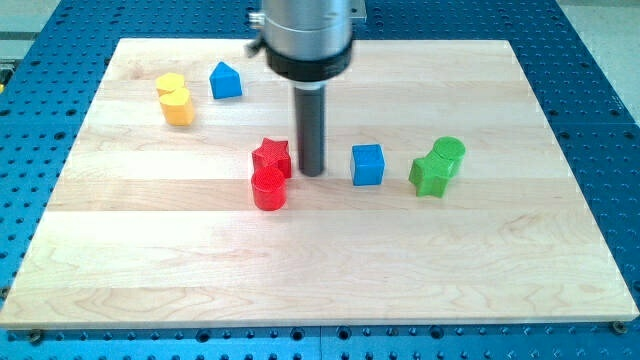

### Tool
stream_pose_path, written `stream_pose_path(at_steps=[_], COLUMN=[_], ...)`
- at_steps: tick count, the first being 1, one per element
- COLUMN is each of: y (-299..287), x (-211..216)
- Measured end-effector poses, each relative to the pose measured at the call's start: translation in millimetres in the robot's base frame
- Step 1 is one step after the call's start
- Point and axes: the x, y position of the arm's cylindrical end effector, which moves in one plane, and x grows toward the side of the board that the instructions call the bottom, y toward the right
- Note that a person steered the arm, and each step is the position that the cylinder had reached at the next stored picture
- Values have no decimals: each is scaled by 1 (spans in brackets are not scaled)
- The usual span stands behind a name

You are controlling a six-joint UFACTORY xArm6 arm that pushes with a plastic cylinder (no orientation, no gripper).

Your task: Place the cube diagonal to the triangle

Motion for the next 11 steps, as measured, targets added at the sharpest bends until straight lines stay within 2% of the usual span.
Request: stream_pose_path(at_steps=[1, 2, 4, 6, 7, 8, 9, 11], y=[-12, 15, 45, 117, 52, 114, 143, 18], x=[20, 100, 19, -73, -98, -108, -61, -74])
